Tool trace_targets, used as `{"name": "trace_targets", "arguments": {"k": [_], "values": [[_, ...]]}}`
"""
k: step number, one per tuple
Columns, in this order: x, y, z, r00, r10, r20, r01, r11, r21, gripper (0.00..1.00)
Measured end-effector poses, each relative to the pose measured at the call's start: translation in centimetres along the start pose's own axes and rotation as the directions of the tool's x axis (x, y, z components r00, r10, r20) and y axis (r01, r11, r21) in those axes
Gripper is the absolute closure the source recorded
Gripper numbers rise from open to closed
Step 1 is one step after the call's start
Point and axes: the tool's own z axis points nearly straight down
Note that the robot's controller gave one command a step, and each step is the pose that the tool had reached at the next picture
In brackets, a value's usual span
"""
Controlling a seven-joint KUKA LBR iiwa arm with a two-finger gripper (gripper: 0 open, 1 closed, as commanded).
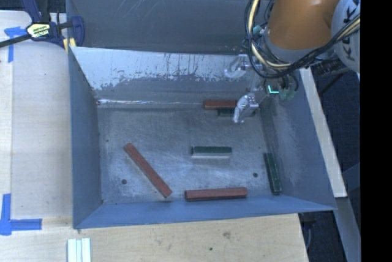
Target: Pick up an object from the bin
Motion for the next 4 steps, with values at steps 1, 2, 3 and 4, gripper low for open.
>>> {"name": "trace_targets", "arguments": {"k": [1, 2, 3, 4], "values": [[-0.1, 0.0, -0.4, 1.0, 0.0, 0.008, 0.0, 1.0, 0.0, 0.0], [2.6, 0.2, 7.9, 1.0, 0.021, 0.01, -0.021, 1.0, 0.0, 0.0], [4.2, 0.3, 9.3, 0.996, 0.09, 0.004, -0.09, 0.996, -0.001, 0.0], [4.1, 0.9, 9.5, 0.996, 0.084, 0.006, -0.084, 0.996, 0.0, 0.0]]}}
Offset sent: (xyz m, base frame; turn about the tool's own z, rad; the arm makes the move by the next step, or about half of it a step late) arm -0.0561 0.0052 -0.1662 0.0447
